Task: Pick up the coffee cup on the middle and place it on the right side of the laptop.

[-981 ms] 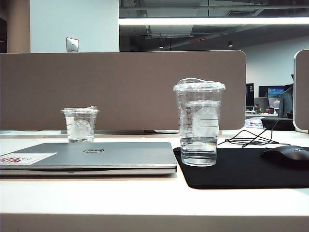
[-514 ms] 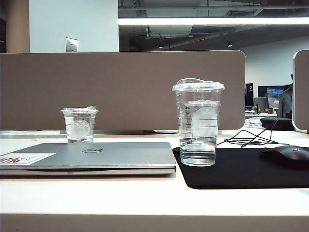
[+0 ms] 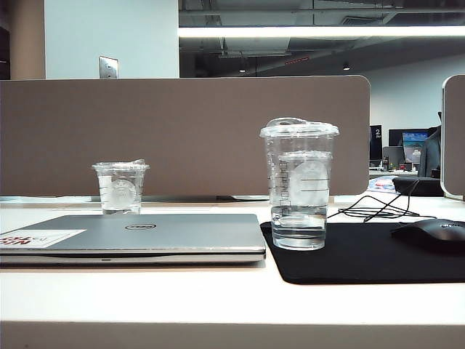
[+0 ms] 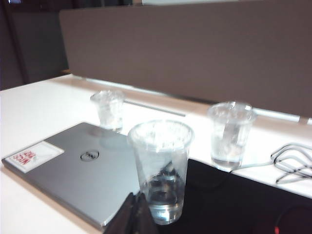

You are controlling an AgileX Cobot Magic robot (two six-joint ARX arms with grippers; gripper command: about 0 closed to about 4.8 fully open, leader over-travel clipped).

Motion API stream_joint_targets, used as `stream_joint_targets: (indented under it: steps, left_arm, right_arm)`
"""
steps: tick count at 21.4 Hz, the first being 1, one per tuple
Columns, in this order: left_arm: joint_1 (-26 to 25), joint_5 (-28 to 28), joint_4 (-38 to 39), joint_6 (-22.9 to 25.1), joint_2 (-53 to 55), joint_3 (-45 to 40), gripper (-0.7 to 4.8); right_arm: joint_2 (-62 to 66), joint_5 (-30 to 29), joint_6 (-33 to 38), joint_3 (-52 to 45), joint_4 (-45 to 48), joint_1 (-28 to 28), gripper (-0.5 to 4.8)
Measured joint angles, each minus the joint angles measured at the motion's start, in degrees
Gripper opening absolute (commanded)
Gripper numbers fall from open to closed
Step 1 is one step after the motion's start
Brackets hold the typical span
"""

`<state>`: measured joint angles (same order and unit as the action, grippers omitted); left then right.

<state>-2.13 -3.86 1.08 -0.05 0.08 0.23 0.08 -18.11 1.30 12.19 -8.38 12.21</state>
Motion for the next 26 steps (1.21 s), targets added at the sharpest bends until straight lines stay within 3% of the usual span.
stream_joint_targets:
  steps: [5,15,20,26]
  left_arm:
    - [0.0,0.0,-0.02,0.0,0.0,0.0,-0.05]
    - [0.0,0.0,0.0,0.0,0.0,0.0,-0.05]
    - [0.0,0.0,0.04,0.0,0.0,0.0,-0.05]
    - [0.0,0.0,0.04,0.0,0.0,0.0,-0.05]
  right_arm:
    - [0.0,0.17,-0.02,-3.58,-0.2,0.02,-0.08]
    - [0.0,19.87,0.0,-8.81,1.25,-2.93,-0.08]
    - [0.0,20.52,-0.02,-11.89,7.89,-8.09,-0.08]
    - [0.0,19.56,0.0,-11.89,8.9,-13.92,-0.08]
